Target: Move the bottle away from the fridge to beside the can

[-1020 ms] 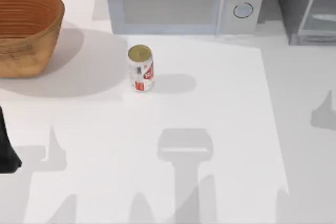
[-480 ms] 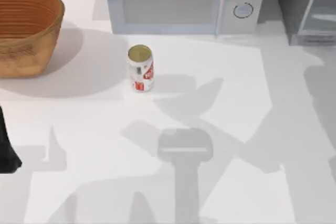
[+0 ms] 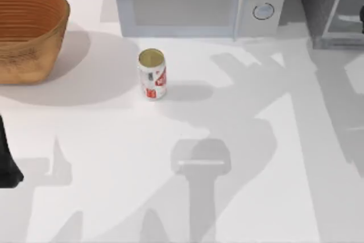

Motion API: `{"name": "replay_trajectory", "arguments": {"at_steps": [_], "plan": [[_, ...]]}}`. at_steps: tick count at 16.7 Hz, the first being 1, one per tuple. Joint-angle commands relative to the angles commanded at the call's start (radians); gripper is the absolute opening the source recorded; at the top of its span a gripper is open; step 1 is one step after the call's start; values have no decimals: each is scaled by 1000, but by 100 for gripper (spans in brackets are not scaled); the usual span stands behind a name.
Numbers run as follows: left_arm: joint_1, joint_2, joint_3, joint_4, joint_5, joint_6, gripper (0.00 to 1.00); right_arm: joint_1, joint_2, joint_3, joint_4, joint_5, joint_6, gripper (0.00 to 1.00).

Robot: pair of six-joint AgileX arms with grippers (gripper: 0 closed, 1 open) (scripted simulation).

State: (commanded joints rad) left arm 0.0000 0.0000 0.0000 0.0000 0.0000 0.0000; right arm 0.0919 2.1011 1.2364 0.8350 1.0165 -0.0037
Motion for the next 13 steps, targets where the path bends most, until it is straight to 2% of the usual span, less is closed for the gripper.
{"name": "replay_trajectory", "arguments": {"at_steps": [5,13], "plan": [[0,0,0,0,0,0,100,12,241,152,113,120,3,100],[0,0,0,0,0,0,100,6,269,171,124,130,3,100]]}}
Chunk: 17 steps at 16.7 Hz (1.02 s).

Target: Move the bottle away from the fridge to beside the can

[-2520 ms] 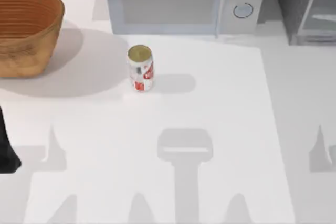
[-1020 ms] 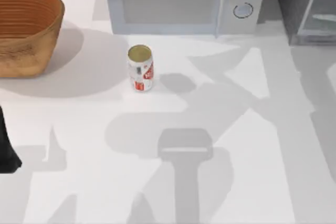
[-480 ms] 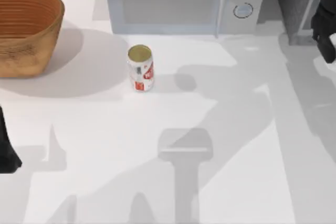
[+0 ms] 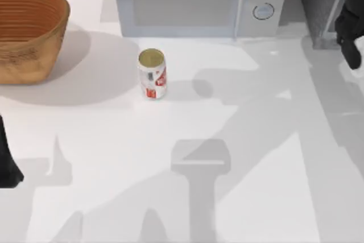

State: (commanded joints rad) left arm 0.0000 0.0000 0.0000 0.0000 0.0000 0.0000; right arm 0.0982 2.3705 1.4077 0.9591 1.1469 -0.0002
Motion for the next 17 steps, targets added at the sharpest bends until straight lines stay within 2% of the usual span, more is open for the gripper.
{"name": "replay_trajectory", "arguments": {"at_steps": [7,12,17], "plan": [[0,0,0,0,0,0,100,-90,74,151,-70,-93,-2,100],[0,0,0,0,0,0,100,-102,84,170,-79,-105,-2,100],[0,0,0,0,0,0,100,-102,84,170,-79,-105,-2,62]]}}
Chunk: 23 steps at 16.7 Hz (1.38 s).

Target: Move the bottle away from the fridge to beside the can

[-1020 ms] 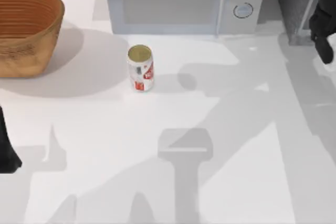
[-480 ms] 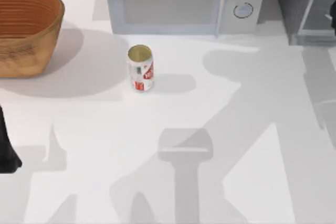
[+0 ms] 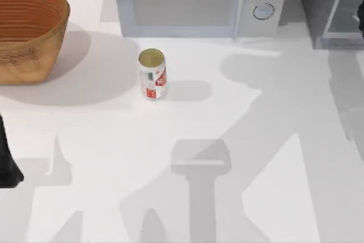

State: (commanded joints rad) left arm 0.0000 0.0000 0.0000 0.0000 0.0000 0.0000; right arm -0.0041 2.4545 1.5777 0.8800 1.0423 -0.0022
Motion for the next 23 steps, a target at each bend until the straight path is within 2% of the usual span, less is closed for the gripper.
{"name": "replay_trajectory", "arguments": {"at_steps": [8,18,23], "plan": [[0,0,0,0,0,0,100,0,0,0,0,0,0,2],[0,0,0,0,0,0,100,4,-5,1,-4,0,2,0],[0,0,0,0,0,0,100,3,-84,25,-109,-1,3,0]]}}
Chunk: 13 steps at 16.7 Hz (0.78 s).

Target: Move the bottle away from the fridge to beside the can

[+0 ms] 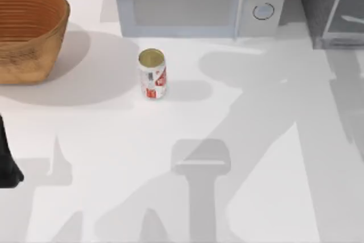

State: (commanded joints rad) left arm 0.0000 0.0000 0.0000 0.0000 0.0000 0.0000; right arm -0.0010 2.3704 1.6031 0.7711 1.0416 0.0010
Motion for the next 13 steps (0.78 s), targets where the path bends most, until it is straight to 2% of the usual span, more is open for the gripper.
{"name": "replay_trajectory", "arguments": {"at_steps": [8,13], "plan": [[0,0,0,0,0,0,100,1,-31,-11,-20,-1,4,0],[0,0,0,0,0,0,100,5,-162,-230,68,1,9,0]]}}
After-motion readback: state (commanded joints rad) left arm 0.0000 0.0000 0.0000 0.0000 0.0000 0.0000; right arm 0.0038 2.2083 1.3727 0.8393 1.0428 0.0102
